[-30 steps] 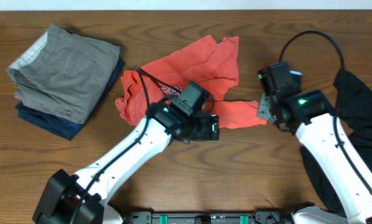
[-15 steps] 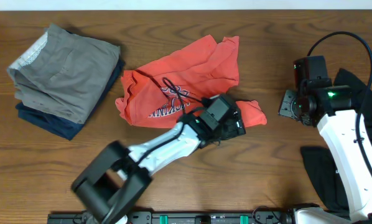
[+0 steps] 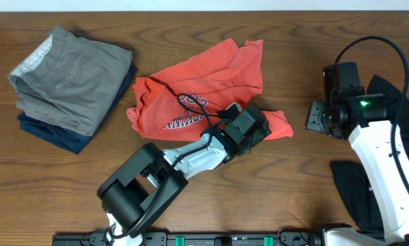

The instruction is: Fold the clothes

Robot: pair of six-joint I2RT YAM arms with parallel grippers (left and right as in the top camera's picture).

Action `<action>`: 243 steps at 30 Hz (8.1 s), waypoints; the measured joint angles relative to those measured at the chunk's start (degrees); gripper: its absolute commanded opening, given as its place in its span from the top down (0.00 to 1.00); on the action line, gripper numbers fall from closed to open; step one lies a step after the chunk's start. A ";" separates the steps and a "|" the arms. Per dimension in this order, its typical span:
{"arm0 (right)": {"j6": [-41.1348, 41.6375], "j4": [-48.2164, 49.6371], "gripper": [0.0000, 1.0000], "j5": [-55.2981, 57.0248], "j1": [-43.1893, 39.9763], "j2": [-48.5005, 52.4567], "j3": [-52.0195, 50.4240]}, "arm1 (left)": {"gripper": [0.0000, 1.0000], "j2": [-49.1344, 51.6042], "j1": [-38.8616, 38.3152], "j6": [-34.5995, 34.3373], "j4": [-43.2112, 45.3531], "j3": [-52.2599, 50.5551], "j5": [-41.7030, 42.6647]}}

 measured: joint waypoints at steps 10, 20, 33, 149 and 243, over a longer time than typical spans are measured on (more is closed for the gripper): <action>-0.26 -0.07 0.39 -0.20 -0.09 0.00 0.00 | 0.94 1.97 2.10 -1.07 -4.31 0.76 -1.42; -9.07 4.07 0.38 -8.11 -4.87 1.07 0.00 | 0.94 -12.26 15.10 15.72 -49.22 -0.17 -0.15; -16.13 16.04 0.39 -24.26 -2.10 16.09 0.00 | 0.94 -43.80 28.63 28.68 -78.27 -0.20 -9.33; -11.08 1.49 0.99 -7.93 -10.21 19.61 49.48 | 0.94 -20.22 37.97 62.18 -55.41 53.51 -0.72; -6.78 24.06 0.89 -9.70 -19.87 17.25 -4.70 | 0.91 -23.32 55.12 60.46 -38.42 -6.19 28.94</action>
